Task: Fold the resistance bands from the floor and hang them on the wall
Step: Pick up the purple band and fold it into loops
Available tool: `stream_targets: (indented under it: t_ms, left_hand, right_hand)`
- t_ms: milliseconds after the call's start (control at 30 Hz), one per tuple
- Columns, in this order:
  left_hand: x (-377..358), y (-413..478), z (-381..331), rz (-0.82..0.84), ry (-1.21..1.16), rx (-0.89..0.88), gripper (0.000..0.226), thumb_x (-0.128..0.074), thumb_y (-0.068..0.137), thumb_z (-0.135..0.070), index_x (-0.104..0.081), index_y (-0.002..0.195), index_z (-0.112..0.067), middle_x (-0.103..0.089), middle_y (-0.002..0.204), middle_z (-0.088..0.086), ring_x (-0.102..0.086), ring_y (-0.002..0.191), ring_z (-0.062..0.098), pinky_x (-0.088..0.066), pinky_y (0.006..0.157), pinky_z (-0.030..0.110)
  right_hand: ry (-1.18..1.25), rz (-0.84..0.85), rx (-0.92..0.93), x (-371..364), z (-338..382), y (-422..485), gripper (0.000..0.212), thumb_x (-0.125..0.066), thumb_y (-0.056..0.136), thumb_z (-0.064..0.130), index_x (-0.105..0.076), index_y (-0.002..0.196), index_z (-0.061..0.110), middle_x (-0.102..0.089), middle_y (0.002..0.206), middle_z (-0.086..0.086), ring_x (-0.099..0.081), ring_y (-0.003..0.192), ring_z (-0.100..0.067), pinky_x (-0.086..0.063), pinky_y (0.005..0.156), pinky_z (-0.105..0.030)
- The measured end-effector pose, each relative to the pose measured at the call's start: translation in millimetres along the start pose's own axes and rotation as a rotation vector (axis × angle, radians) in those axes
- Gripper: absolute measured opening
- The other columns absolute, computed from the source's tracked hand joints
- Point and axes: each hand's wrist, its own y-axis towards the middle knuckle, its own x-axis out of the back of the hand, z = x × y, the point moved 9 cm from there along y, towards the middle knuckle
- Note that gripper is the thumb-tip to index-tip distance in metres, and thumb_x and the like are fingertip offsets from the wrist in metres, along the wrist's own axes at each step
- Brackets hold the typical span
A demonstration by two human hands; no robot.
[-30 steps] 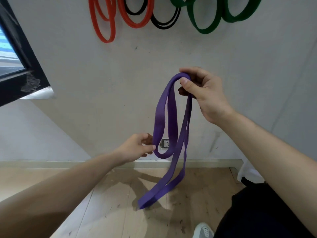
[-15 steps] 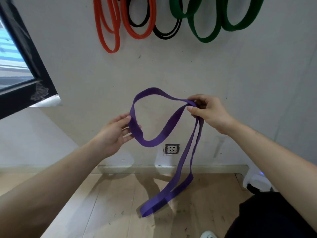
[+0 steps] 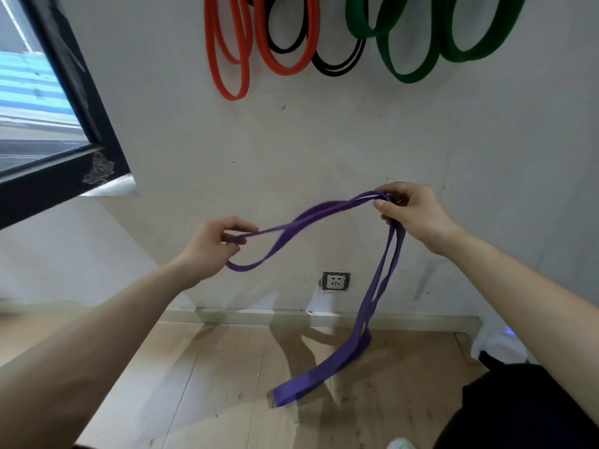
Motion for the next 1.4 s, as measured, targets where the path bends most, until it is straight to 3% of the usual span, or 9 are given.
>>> stream_targets:
  t_ms: [100, 267, 500, 700, 867, 967, 1100, 1200, 1400]
  left_hand:
    - [-11.2, -2.7, 0.0, 0.149, 0.325, -0.151, 0.054, -0.064, 0.086, 0.012, -0.067, 0.116, -0.032, -0.067, 0.11, -0.02, -0.063, 0.103, 0.003, -0.055, 0.09, 0.029]
    - [-19.1, -2.6, 13.8, 0.239, 0.459, -0.112, 0.056, -0.084, 0.08, -0.014, -0.061, 0.129, -0.03, -0.064, 0.118, -0.013, -0.06, 0.104, 0.009, -0.053, 0.094, 0.035]
    - [-26.6, -4.7, -3.1, 0.22, 0.368, -0.126, 0.047, -0.081, 0.083, -0.029, -0.063, 0.126, -0.035, -0.066, 0.113, -0.015, -0.062, 0.105, 0.006, -0.052, 0.097, 0.037]
    - [-47.0, -17.5, -65.9, 0.144, 0.336, -0.32, 0.057, -0.076, 0.087, -0.036, -0.054, 0.14, -0.034, -0.062, 0.124, -0.017, -0.059, 0.109, 0.001, -0.05, 0.096, 0.027]
    - [-71.2, -24.7, -83.7, 0.156, 0.288, -0.342, 0.08, -0.078, 0.083, -0.044, -0.037, 0.152, -0.034, -0.054, 0.139, -0.012, -0.053, 0.122, 0.007, -0.047, 0.101, 0.032]
    - [-79.3, -23.3, -85.1, 0.203, 0.175, -0.299, 0.072, -0.08, 0.082, -0.041, -0.048, 0.145, -0.03, -0.063, 0.13, -0.012, -0.057, 0.119, 0.006, -0.048, 0.103, 0.034]
    - [-69.1, -22.5, -85.7, 0.21, 0.026, -0.28, 0.034, -0.082, 0.082, -0.031, -0.07, 0.113, -0.023, -0.075, 0.097, -0.005, -0.071, 0.092, 0.015, -0.056, 0.091, 0.041]
    - [-58.2, -24.1, -87.1, 0.221, -0.097, -0.212, 0.025, -0.083, 0.083, -0.024, -0.075, 0.106, -0.02, -0.076, 0.094, 0.0, -0.071, 0.088, 0.022, -0.058, 0.085, 0.037]
    - [-42.6, -24.8, -90.9, 0.191, -0.353, -0.131, 0.015, -0.075, 0.089, -0.011, -0.073, 0.103, -0.012, -0.073, 0.089, 0.004, -0.069, 0.083, 0.013, -0.056, 0.082, 0.025]
  right_hand:
    - [0.008, -0.009, -0.003, -2.8, -0.7, 0.7, 0.019, -0.07, 0.093, 0.016, -0.07, 0.112, 0.015, -0.069, 0.083, -0.001, -0.064, 0.07, -0.017, -0.058, 0.086, -0.048]
    - [0.084, 0.023, 0.012, -8.6, 4.4, -1.0, 0.021, -0.07, 0.092, 0.012, -0.068, 0.113, 0.015, -0.069, 0.088, -0.004, -0.065, 0.074, -0.02, -0.058, 0.088, -0.048]
    - [0.107, 0.227, 0.118, -38.6, 27.8, -13.5, 0.033, -0.073, 0.087, 0.002, -0.068, 0.119, 0.007, -0.071, 0.1, -0.005, -0.066, 0.086, -0.006, -0.055, 0.086, -0.021]
    - [0.021, 0.353, 0.184, -58.2, 37.3, -23.4, 0.032, -0.075, 0.087, 0.007, -0.069, 0.117, 0.015, -0.072, 0.108, -0.004, -0.068, 0.097, -0.011, -0.054, 0.09, -0.023]
    - [0.047, 0.448, 0.233, -70.6, 55.8, -36.1, 0.031, -0.075, 0.087, 0.008, -0.066, 0.115, 0.016, -0.072, 0.103, -0.003, -0.068, 0.094, -0.015, -0.055, 0.084, -0.025]
    - [0.051, 0.513, 0.257, -83.0, 63.2, -44.8, 0.03, -0.075, 0.087, 0.007, -0.064, 0.114, 0.014, -0.072, 0.1, -0.009, -0.068, 0.092, -0.023, -0.056, 0.082, -0.032]
    - [0.067, 0.553, 0.251, -95.7, 63.0, -48.6, 0.031, -0.076, 0.086, 0.007, -0.062, 0.113, 0.012, -0.07, 0.097, -0.017, -0.066, 0.089, -0.032, -0.055, 0.081, -0.043]
    - [0.11, 0.59, 0.209, -105.2, 58.8, -49.2, 0.035, -0.078, 0.083, 0.006, -0.061, 0.113, 0.012, -0.071, 0.099, -0.018, -0.067, 0.093, -0.037, -0.055, 0.084, -0.047]
    - [0.132, 0.694, 0.089, -134.7, 38.6, -57.9, 0.034, -0.079, 0.08, 0.003, -0.063, 0.11, 0.01, -0.072, 0.097, -0.011, -0.071, 0.094, -0.022, -0.059, 0.083, -0.033]
